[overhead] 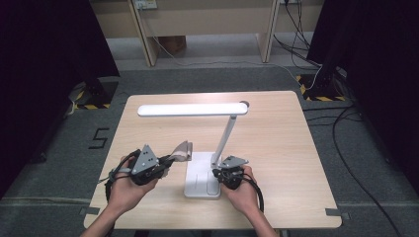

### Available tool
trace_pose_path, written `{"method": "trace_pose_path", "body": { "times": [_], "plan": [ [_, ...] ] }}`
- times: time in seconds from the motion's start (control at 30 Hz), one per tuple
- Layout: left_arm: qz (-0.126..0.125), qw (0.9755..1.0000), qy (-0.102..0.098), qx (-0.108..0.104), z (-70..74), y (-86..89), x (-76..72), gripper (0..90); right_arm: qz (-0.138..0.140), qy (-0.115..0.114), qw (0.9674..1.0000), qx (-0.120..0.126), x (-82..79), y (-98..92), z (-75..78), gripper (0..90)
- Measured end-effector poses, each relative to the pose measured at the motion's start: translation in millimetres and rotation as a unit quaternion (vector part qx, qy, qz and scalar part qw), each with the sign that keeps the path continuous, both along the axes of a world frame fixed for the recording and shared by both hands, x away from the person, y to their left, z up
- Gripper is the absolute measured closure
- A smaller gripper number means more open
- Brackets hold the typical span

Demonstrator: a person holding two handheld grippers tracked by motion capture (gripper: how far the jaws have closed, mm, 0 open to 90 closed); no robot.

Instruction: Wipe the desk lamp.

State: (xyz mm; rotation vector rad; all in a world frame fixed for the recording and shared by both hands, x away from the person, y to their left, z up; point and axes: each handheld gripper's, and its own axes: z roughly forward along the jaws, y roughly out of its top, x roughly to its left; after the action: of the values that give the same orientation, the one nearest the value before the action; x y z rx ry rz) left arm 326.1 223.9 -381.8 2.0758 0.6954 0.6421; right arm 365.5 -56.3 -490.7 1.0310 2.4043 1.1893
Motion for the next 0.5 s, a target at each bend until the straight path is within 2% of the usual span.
{"method": "trace_pose_path", "body": {
  "times": [0.23, 0.33, 0.5],
  "plan": [
    [0.01, 0.9999, -0.01, -0.004, 9.9, 12.7, -0.3, 81.9, 0.006, 0.006, 1.0, -0.005, -0.8, 3.7, -4.1, 90.0],
    [0.017, 0.9998, -0.014, 0.001, 13.9, 19.1, 2.3, 81.9, 0.004, 0.008, 0.9999, -0.005, -1.3, 4.8, -5.9, 90.0],
    [0.021, 0.9995, -0.021, 0.0, 17.9, 22.8, 3.3, 81.9, 0.007, 0.006, 0.9999, -0.01, -1.2, 6.9, -6.4, 90.0]
  ]
}}
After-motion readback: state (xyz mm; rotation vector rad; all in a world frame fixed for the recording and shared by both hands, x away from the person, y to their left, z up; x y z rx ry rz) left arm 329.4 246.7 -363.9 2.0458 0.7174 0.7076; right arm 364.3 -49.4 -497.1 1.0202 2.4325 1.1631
